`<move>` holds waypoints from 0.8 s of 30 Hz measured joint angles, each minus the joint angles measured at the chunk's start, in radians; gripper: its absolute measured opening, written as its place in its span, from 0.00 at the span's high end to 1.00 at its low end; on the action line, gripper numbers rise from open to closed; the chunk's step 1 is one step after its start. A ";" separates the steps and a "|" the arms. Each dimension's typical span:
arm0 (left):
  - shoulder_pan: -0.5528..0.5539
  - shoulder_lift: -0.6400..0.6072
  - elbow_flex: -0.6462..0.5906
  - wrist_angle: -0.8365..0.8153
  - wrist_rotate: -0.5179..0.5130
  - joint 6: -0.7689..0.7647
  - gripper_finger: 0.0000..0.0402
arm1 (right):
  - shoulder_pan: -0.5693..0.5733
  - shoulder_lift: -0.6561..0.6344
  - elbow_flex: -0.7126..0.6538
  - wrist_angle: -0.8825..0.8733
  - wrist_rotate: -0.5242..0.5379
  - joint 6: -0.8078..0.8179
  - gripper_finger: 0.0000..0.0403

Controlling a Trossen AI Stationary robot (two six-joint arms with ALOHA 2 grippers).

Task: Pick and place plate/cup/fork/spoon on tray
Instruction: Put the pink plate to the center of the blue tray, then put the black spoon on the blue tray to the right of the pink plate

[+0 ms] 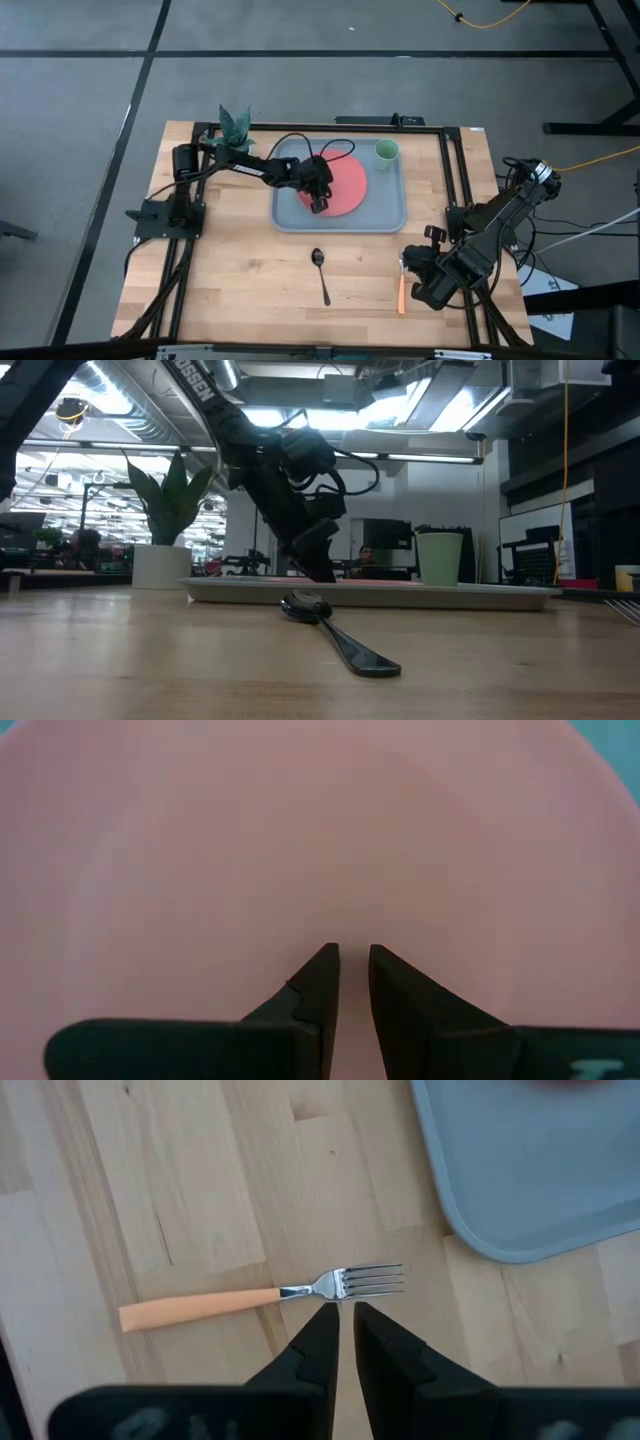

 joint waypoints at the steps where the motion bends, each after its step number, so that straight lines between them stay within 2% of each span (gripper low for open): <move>1: -0.001 -0.003 -0.001 0.000 0.000 -0.001 0.87 | 0.000 0.000 0.000 0.000 0.000 0.000 0.90; 7: -0.034 -0.006 0.037 -0.021 0.021 -0.003 0.87 | 0.000 0.000 0.000 0.001 -0.001 0.000 0.90; 10: -0.064 -0.006 0.098 -0.106 0.053 0.000 0.87 | 0.000 0.000 0.000 0.002 0.000 0.000 0.90; 14: -0.095 -0.028 0.215 -0.375 0.034 0.052 0.87 | 0.000 0.000 0.000 0.003 -0.016 0.000 0.90; 19: -0.134 -0.097 0.326 -0.756 -0.057 0.129 0.87 | -0.003 -0.001 0.000 -0.006 -0.062 0.079 0.90; 22: -0.151 -0.182 0.322 -0.999 -0.102 0.131 0.87 | -0.004 -0.002 -0.001 -0.007 -0.050 0.129 0.90; 24: -0.154 -0.260 0.269 -1.131 -0.115 0.127 0.87 | -0.004 0.000 -0.001 -0.001 -0.023 0.143 0.90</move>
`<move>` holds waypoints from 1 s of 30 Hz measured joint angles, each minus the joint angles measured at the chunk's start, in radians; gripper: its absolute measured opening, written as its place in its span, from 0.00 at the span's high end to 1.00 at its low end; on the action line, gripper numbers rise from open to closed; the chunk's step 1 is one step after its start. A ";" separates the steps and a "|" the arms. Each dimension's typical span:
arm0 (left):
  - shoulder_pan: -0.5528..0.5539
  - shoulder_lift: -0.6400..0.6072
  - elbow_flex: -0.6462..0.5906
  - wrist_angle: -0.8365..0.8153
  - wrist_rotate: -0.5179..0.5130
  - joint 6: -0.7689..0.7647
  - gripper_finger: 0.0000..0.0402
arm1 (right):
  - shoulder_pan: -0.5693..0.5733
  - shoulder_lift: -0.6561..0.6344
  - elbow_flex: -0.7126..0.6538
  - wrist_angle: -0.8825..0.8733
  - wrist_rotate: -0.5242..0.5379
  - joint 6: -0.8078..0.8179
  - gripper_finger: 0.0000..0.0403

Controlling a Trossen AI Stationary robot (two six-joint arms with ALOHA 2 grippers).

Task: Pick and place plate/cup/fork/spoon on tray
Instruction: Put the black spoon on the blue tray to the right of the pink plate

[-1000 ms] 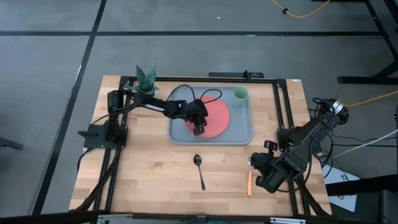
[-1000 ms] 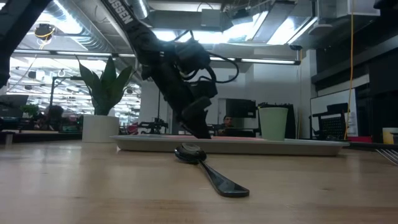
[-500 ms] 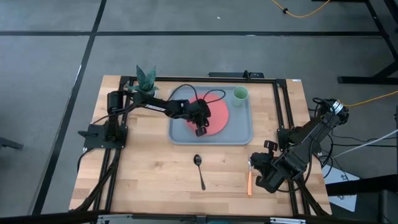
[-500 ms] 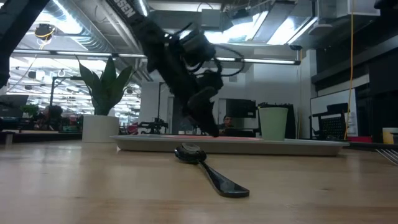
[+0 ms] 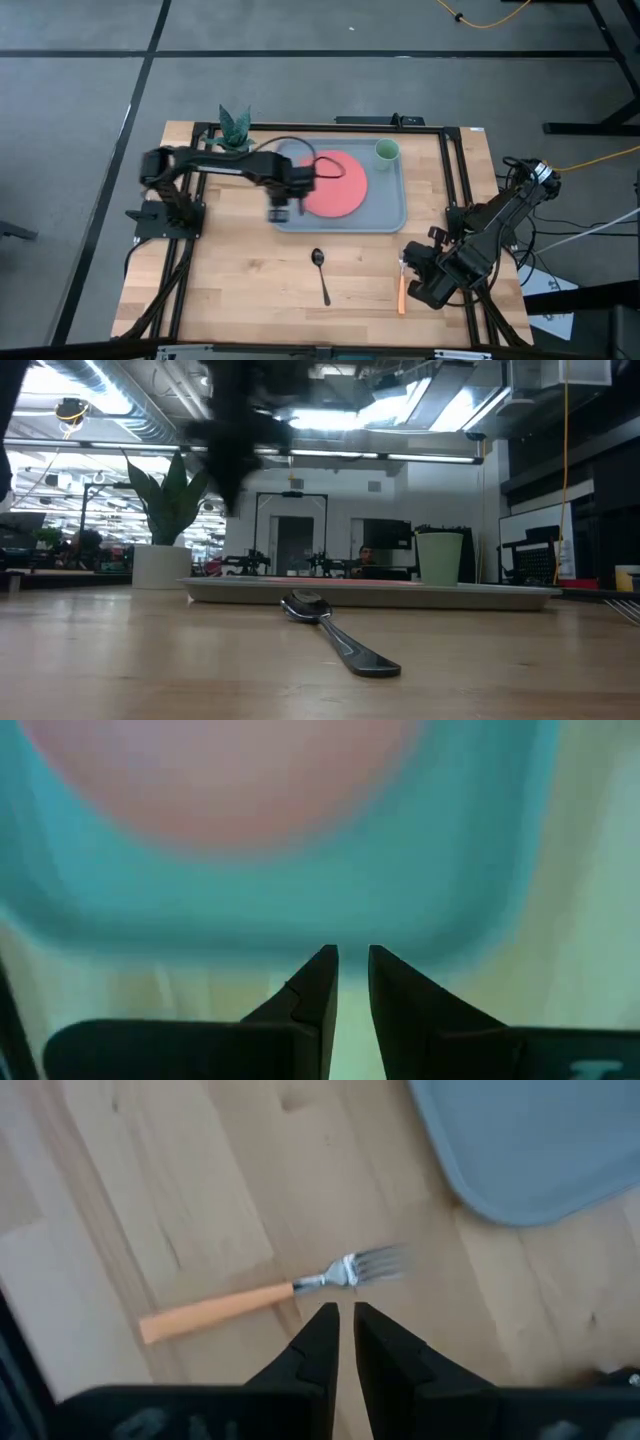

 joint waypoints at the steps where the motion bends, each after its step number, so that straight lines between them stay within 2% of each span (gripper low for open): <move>1: -0.003 -0.043 -0.041 -0.033 -0.006 -0.022 0.87 | 0.000 0.000 0.000 0.002 0.013 0.002 0.90; 8: -0.036 -0.506 -0.483 0.178 -0.023 -0.195 0.87 | 0.004 0.008 0.000 0.019 0.076 0.003 0.90; 14: -0.062 -0.877 -0.755 0.452 -0.092 -0.282 0.87 | 0.004 0.015 0.000 0.027 0.123 0.001 0.90; 17: -0.078 -1.016 -0.862 0.567 0.000 -0.357 0.87 | 0.004 0.014 0.000 0.040 0.165 -0.017 0.90; 19: -0.100 -1.057 -0.914 0.672 0.114 -0.443 0.87 | 0.003 0.015 0.000 0.040 0.166 -0.021 0.90; 22: -0.158 -1.036 -0.974 0.791 0.243 -0.549 0.87 | 0.003 0.015 0.000 0.041 0.166 -0.020 0.90; 24: -0.203 -0.979 -0.983 0.862 0.265 -0.556 0.87 | 0.003 0.015 0.000 0.042 0.166 -0.021 0.90; 28: -0.264 -0.887 -0.974 0.931 0.263 -0.446 0.87 | 0.003 0.015 0.000 0.042 0.166 -0.021 0.90; 30: -0.291 -0.827 -0.966 1.048 0.266 -0.444 0.87 | 0.003 0.015 0.000 0.043 0.166 -0.021 0.90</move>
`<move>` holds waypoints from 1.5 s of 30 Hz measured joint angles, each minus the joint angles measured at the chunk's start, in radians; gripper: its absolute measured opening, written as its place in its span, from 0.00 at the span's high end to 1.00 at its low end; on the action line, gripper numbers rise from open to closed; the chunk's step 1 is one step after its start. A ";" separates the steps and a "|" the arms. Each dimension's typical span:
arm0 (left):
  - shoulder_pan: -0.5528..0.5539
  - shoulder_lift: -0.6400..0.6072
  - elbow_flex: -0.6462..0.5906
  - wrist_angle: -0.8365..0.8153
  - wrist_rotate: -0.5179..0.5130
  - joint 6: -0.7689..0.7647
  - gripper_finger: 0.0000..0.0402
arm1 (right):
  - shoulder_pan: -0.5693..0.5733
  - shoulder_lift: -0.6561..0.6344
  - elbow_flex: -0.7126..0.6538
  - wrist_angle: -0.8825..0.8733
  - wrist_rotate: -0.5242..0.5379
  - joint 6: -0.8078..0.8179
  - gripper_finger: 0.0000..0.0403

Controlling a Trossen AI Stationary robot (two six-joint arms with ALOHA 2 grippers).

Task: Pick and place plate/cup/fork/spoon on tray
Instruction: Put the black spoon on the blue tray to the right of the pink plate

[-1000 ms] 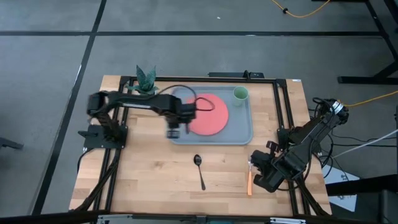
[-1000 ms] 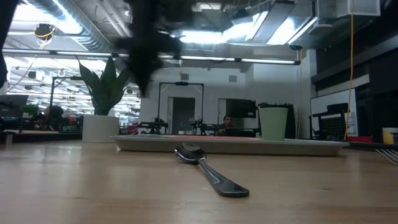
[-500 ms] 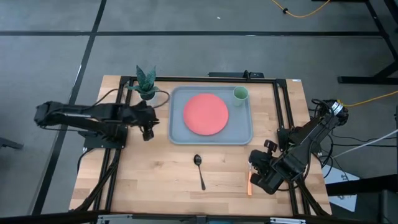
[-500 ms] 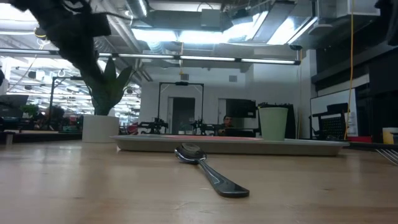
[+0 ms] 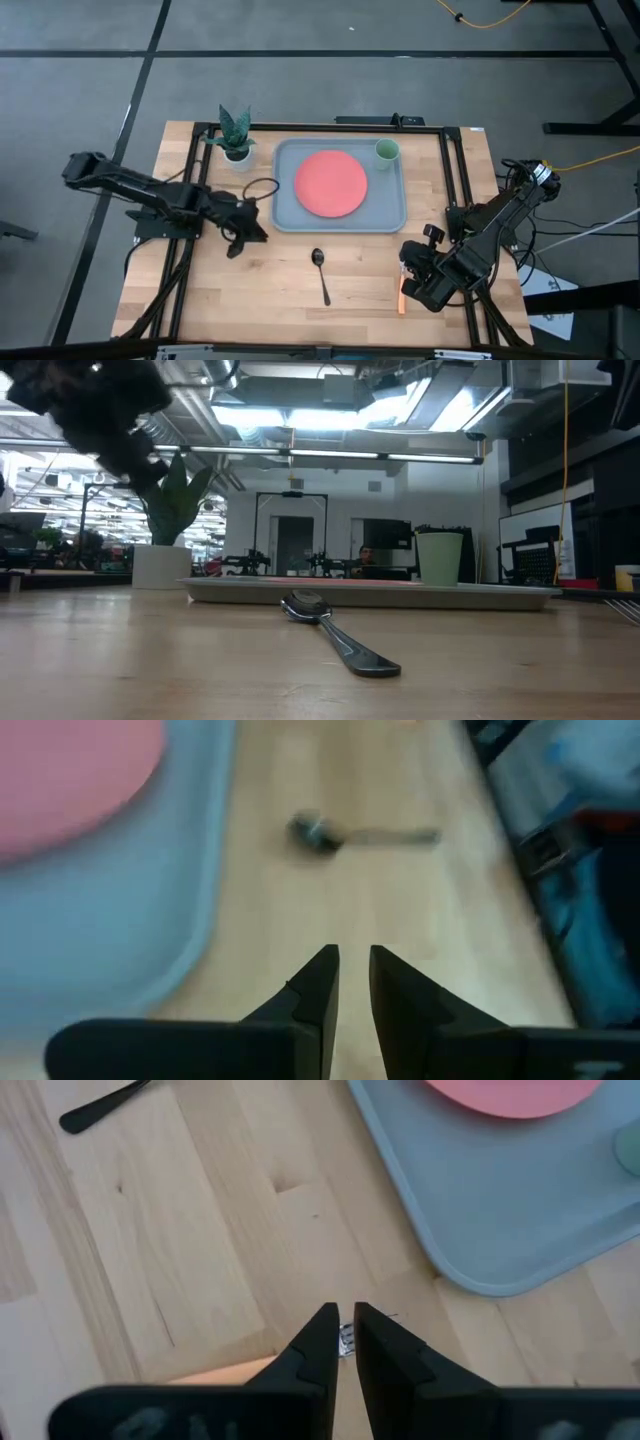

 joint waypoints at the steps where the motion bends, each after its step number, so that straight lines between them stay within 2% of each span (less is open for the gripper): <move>1: -0.013 0.041 0.002 0.058 0.000 0.001 0.87 | 0.000 0.000 0.000 0.003 -0.001 0.000 0.90; 5: -0.071 0.229 0.013 0.200 0.011 0.016 0.87 | 0.000 0.000 0.000 0.013 0.011 0.000 0.90; 11: -0.098 0.559 0.156 0.139 0.062 0.105 0.87 | 0.000 0.000 0.000 0.061 0.016 0.000 0.90; 17: -0.098 0.772 0.362 0.011 0.089 0.207 0.87 | 0.000 0.000 0.000 0.111 0.016 0.000 0.90; 22: -0.091 0.866 0.500 -0.036 0.066 0.367 0.87 | 0.000 0.000 0.000 0.131 0.016 0.000 0.90; 35: -0.027 1.074 0.712 -0.087 0.294 0.524 0.87 | 0.000 -0.001 0.000 0.146 -0.106 0.001 0.90; 39: 0.004 1.132 0.771 -0.092 0.328 0.595 0.87 | 0.000 -0.001 0.000 0.146 -0.145 0.000 0.90; 45: 0.046 1.177 0.878 -0.104 0.320 0.706 0.87 | 0.000 -0.001 0.000 0.146 -0.216 0.001 0.90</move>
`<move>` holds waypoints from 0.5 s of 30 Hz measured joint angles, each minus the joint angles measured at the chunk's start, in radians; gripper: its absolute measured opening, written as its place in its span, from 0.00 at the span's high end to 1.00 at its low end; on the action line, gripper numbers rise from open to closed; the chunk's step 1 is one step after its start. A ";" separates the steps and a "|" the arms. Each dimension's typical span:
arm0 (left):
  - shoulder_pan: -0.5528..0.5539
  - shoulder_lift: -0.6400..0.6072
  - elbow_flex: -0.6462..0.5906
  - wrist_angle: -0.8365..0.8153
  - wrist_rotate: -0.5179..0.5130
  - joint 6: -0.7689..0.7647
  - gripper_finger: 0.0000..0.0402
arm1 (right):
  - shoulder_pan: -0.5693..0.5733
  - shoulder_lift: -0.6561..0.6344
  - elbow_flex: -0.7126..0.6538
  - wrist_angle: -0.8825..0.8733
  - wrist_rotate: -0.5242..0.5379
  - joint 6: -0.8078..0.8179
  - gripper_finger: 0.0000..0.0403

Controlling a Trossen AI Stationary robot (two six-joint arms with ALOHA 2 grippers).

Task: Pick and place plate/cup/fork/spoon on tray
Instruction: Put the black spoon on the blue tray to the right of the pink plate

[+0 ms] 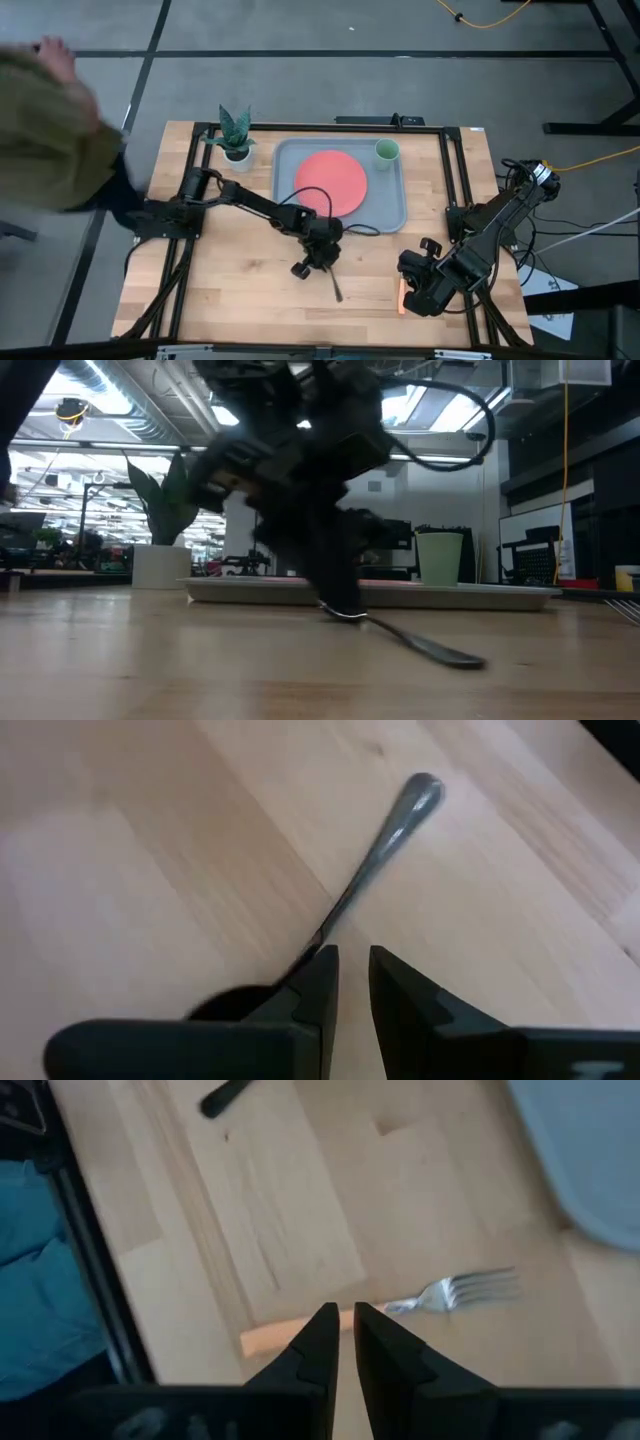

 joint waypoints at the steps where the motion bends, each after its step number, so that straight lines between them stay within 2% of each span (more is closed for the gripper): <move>1: 0.004 0.008 0.023 -0.012 -0.004 0.021 0.87 | 0.000 0.000 0.000 0.001 -0.004 0.000 0.90; 6: 0.025 0.052 0.125 -0.094 -0.005 0.081 0.87 | 0.000 0.000 0.000 0.002 -0.005 0.000 0.90; 10: 0.025 0.048 0.181 -0.315 -0.062 0.029 0.87 | 0.000 0.000 0.000 0.002 0.009 0.000 0.90; 12: 0.013 0.032 0.193 -0.409 -0.063 0.005 0.87 | 0.000 0.000 0.000 0.002 0.020 0.000 0.90; 15: -0.019 0.031 0.190 -0.431 -0.055 0.029 0.87 | 0.001 0.000 0.000 0.004 0.027 0.000 0.90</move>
